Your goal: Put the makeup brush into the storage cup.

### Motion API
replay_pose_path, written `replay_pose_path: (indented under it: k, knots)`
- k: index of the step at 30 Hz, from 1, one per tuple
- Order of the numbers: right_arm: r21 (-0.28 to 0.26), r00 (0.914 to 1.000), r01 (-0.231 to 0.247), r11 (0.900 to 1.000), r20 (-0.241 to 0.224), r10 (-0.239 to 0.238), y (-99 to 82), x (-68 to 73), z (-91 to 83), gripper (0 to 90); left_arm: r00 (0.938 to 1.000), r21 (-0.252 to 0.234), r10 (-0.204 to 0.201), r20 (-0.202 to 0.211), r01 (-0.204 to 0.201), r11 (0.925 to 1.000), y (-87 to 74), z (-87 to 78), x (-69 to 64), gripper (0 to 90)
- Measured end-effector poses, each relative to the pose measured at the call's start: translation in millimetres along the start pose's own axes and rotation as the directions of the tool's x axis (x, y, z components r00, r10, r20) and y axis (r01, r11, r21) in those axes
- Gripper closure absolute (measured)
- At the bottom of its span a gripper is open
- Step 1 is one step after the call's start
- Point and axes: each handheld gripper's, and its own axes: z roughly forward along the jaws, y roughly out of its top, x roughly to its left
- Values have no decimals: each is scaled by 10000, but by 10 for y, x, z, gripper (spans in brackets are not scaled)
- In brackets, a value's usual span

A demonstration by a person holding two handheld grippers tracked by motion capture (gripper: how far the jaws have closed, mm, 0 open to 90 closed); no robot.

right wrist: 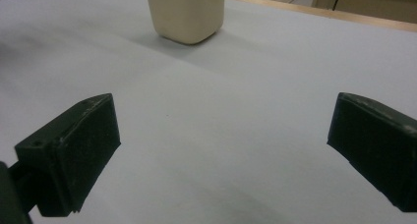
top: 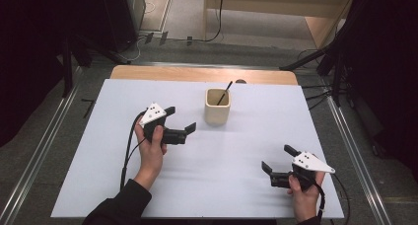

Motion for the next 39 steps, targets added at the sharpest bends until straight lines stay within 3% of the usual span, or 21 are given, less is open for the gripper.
replay_pose_path:
  k: [31, 39]
  knots:
    - [-42, 10000, -44, 10000, 13, 44, 2, 7, 6, 0, 9978, 258, 0, -655, 17, 9997, -483, -611, 102, 0]
    - [-103, 10000, -54, 9999, 62, 54, 7, 5, -4, 0, 9939, 311, -188, -1084, 222, 9993, -629, -795, 162, 0]
